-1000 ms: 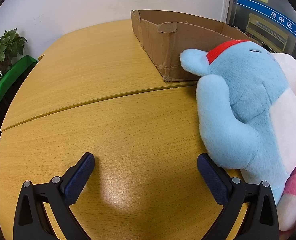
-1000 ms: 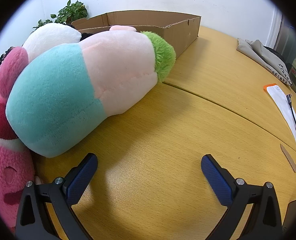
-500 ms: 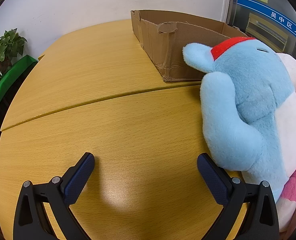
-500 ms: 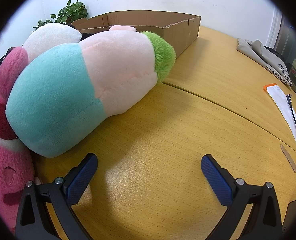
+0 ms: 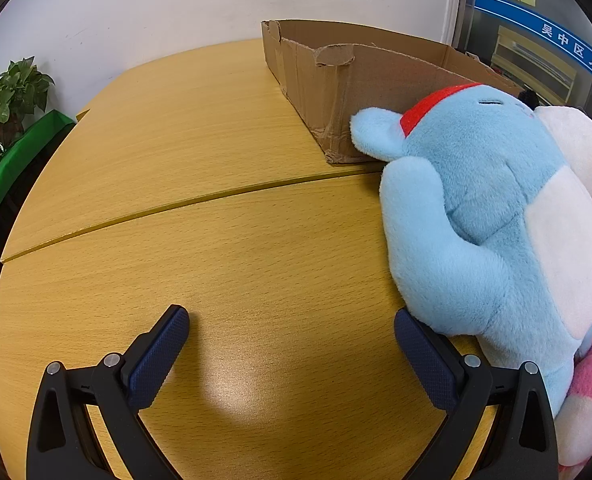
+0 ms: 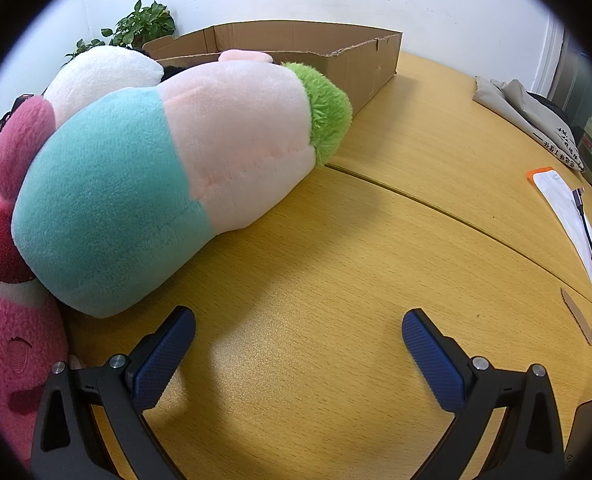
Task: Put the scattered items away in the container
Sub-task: 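Move both grippers toward the pile of plush toys beside the box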
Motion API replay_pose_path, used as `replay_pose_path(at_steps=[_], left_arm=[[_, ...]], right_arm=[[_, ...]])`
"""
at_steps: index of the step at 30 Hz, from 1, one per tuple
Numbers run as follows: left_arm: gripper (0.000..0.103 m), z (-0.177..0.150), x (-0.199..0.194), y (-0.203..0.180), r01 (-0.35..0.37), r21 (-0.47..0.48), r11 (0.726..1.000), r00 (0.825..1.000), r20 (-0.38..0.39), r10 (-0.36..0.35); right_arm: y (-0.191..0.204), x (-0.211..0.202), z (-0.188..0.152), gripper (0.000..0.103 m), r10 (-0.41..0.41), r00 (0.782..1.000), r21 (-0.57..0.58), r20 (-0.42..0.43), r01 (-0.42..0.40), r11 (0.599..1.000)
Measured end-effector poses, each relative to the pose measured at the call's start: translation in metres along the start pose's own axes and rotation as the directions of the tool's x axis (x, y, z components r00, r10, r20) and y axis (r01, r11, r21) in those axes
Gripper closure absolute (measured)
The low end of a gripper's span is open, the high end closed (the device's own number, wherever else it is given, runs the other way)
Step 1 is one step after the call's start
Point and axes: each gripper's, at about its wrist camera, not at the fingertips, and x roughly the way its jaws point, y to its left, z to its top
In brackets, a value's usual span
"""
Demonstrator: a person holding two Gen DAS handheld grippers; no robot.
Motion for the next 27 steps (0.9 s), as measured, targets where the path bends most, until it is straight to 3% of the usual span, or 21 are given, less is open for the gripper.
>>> replay_pose_path(at_steps=[12, 16, 18, 20, 23, 27], left_arm=[[0.000, -0.001, 0.000, 0.000, -0.004, -0.005, 1.000, 1.000, -0.001, 0.004], [0.000, -0.009, -0.010, -0.005, -0.028, -0.026, 0.999, 0.998, -0.064, 0.026], [0.001, -0.020, -0.027, -0.006, -0.060, -0.062, 0.996, 0.998, -0.034, 0.058], [0.001, -0.034, -0.061, -0.006, -0.076, -0.127, 0.989, 0.996, 0.039, 0.082], [0.000, -0.050, -0.129, -0.018, -0.114, -0.206, 0.972, 0.975, 0.164, 0.149], [0.000, -0.048, -0.207, -0.065, -0.187, -0.259, 0.948, 0.917, 0.301, 0.263]], right_arm=[[0.001, 0.000, 0.000, 0.000, -0.003, 1.000, 0.003, 0.000, 0.003, 1.000], [0.004, 0.001, 0.001, 0.000, -0.031, 1.000, 0.037, -0.006, 0.031, 0.999], [0.005, -0.007, -0.007, 0.001, -0.061, 0.997, 0.063, -0.043, 0.063, 0.996], [0.010, -0.030, -0.022, 0.001, -0.144, 0.989, 0.071, -0.044, 0.147, 0.987], [0.023, -0.092, -0.043, 0.001, -0.225, 0.974, 0.118, 0.033, 0.220, 0.968], [0.053, -0.176, -0.049, 0.001, -0.258, 0.947, 0.236, 0.190, 0.211, 0.949]])
